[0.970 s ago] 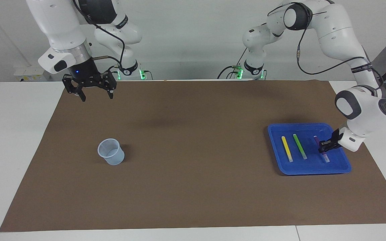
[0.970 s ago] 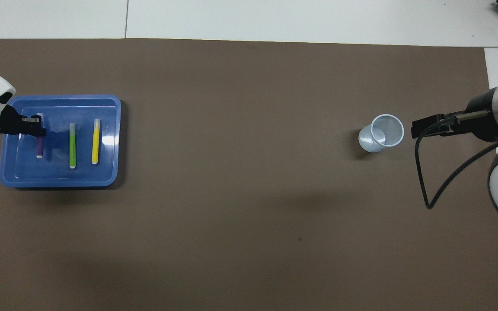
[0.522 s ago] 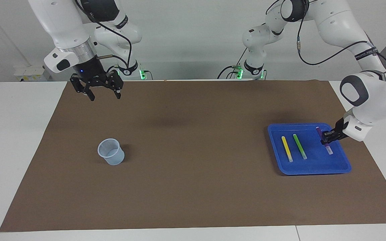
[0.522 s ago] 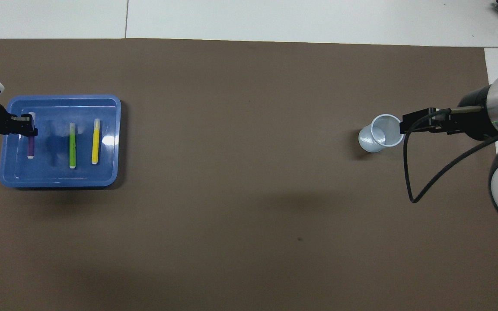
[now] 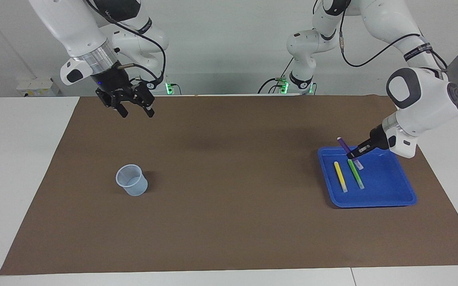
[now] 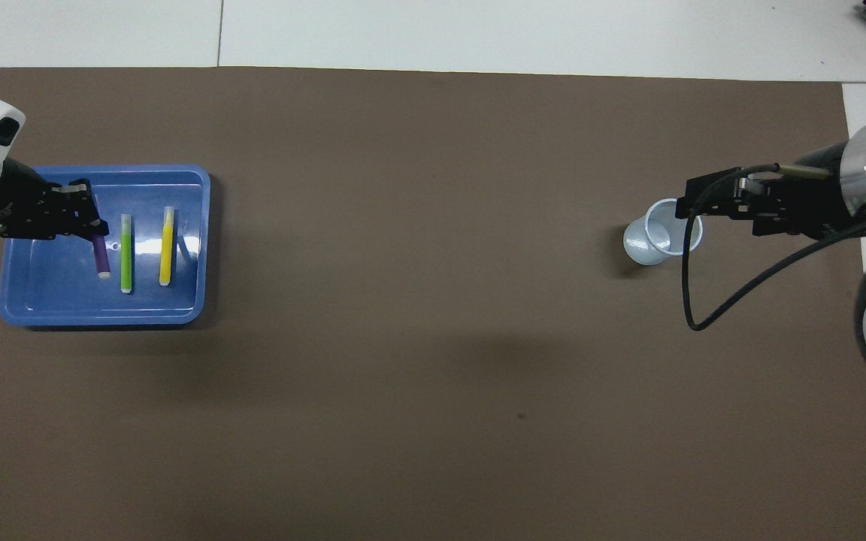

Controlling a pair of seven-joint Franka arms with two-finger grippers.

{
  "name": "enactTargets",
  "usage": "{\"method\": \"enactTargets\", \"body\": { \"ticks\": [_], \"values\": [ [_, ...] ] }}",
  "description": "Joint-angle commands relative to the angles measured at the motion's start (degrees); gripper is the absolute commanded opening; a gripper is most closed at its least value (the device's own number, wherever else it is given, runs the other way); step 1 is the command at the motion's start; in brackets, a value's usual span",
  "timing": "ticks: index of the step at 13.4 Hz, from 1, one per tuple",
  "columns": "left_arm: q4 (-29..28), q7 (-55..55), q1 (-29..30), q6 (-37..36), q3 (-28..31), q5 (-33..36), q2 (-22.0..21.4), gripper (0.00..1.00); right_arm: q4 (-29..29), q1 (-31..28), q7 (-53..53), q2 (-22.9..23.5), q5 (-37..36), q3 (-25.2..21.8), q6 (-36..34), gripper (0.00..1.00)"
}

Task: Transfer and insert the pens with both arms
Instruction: 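Carry the purple pen toward the right gripper while the right gripper approaches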

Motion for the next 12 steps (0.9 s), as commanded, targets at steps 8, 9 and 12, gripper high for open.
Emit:
{"method": "enactTargets", "body": {
  "ticks": [8,9,12],
  "values": [
    [-0.8,-38.4,-8.8,2.5,-1.8,-12.5,-3.2,0.00,-12.3,10.0,26.2,-0.3,12.9,0.5,21.8,1.00],
    [-0.9,-41.0,-9.4,3.3,-1.8,-14.8,-3.2,0.00,-12.6,11.1,28.3,0.1,14.7,0.5,23.1,1.00],
    [-1.2,-47.5,-12.5,7.9,-1.9,-19.7,-3.1,0.00,-12.6,14.2,34.1,2.3,18.8,0.5,28.3,1.00]
  ]
}}
